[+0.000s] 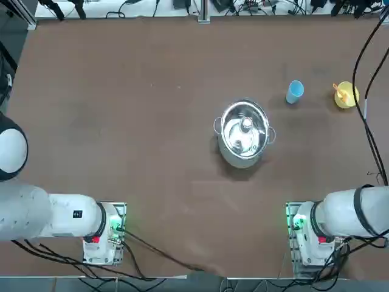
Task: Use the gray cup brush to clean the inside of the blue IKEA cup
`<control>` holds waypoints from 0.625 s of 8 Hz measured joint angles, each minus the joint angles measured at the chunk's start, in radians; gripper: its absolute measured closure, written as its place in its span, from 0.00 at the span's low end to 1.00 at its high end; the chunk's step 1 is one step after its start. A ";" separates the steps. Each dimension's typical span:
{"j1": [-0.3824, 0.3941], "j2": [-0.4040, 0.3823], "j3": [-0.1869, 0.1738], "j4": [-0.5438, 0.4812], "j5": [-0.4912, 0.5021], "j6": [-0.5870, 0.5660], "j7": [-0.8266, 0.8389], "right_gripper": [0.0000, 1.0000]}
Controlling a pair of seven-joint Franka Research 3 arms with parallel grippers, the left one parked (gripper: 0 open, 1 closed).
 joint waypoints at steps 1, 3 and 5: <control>0.000 0.000 0.001 0.000 0.000 0.002 0.000 0.00; 0.001 0.005 0.003 0.002 0.000 0.006 0.000 0.00; 0.001 0.039 0.003 0.012 -0.044 0.005 0.000 0.00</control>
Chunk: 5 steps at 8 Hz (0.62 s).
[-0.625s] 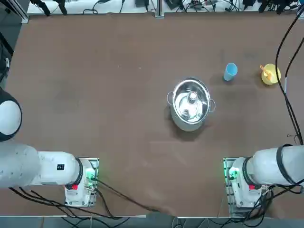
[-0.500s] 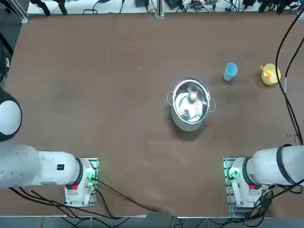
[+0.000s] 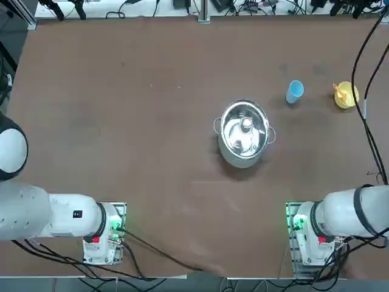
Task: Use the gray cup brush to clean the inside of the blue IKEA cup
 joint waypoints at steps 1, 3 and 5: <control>0.001 0.028 0.001 -0.001 -0.055 -0.001 0.000 0.00; 0.001 0.100 0.003 -0.013 -0.158 -0.001 0.042 0.00; 0.017 0.189 0.004 -0.034 -0.298 0.003 0.148 0.01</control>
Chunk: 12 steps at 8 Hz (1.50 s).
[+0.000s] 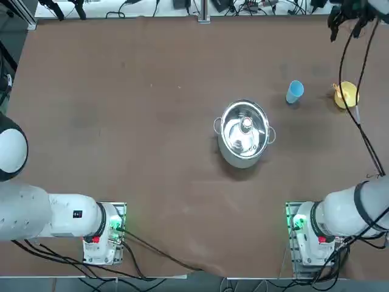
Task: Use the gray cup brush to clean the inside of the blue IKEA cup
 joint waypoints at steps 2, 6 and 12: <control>0.027 0.091 0.002 -0.028 -0.113 0.066 0.159 0.03; 0.026 0.172 -0.005 -0.197 -0.334 0.263 0.420 0.04; 0.007 0.336 -0.013 -0.221 -0.550 0.302 0.671 0.15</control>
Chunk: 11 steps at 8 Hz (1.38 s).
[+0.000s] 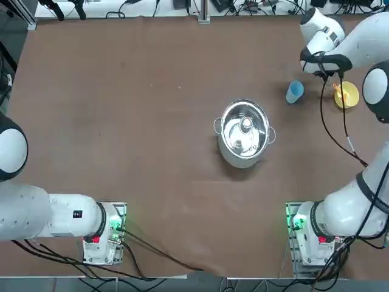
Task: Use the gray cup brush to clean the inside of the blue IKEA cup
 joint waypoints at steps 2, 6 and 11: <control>-0.004 0.028 -0.002 0.006 -0.017 0.002 0.015 0.21; -0.013 0.063 -0.004 0.030 -0.019 0.002 0.017 0.33; -0.022 0.104 -0.006 0.064 -0.019 0.002 0.021 0.41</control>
